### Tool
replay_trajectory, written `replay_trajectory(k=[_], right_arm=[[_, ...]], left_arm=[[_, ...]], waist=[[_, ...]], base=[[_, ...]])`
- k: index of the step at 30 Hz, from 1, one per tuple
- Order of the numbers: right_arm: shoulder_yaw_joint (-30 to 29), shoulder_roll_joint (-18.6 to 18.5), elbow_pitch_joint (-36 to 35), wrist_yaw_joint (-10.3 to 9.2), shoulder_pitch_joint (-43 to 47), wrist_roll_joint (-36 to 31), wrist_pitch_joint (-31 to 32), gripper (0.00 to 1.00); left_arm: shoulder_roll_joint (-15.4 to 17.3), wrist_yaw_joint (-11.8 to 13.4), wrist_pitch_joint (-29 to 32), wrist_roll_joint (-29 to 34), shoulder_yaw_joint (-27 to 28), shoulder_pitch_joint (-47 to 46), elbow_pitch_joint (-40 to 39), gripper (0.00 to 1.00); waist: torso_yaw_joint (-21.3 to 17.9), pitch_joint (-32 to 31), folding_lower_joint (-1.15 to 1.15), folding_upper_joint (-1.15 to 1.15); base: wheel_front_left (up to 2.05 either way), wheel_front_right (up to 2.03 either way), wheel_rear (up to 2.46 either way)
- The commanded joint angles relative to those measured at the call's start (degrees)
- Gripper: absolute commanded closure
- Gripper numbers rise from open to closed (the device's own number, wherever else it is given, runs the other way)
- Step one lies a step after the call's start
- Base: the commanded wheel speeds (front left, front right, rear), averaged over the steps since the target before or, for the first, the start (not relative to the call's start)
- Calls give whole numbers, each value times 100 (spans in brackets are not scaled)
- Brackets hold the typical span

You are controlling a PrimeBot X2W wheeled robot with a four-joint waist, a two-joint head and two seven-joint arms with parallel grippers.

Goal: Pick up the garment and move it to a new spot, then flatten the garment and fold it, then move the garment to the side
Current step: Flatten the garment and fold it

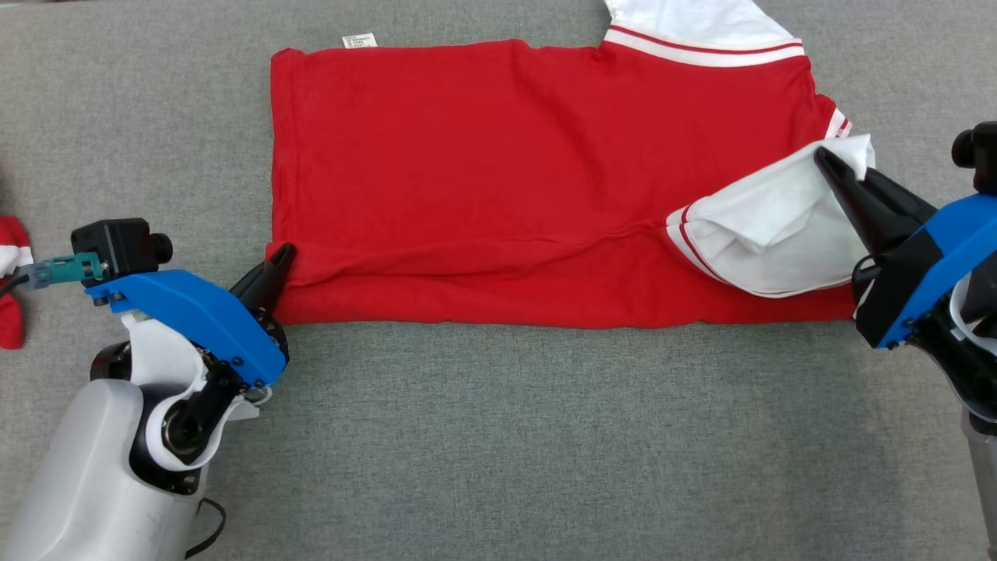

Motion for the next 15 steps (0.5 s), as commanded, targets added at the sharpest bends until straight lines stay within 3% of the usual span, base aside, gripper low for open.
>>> replay_trajectory(k=[1, 2, 3, 4, 11, 15], right_arm=[[40, -43, 54, 2, -105, 27, -107, 100], [103, -62, 106, 3, -149, 59, -214, 73], [155, -75, 161, 2, -184, 84, -330, 0], [211, -103, 212, 2, -223, 105, -445, 0], [508, -258, 574, 2, -357, 119, -1350, 0], [424, -202, 736, 2, -66, 202, -1328, 0]], left_arm=[[-43, -17, -74, 41, 2, -92, 66, 100], [-61, -29, -148, 58, 18, -117, 124, 92], [-89, -43, -195, 54, 9, -122, 181, 52], [-123, -55, -222, 48, -10, -110, 246, 2], [-316, -134, -623, 101, -23, 94, 487, 0], [-384, -173, -1295, 351, 30, 317, 477, 0]], waist=[[3, 2, -1, 0], [9, 2, -1, 0], [18, -2, -1, 0], [27, -9, -1, 0], [125, -177, -1, 0], [184, -345, -1, 0]], base=[[0, 0, 0], [0, 0, 0], [0, 0, 0], [0, 0, 0], [0, 0, 0], [0, 0, 0]])
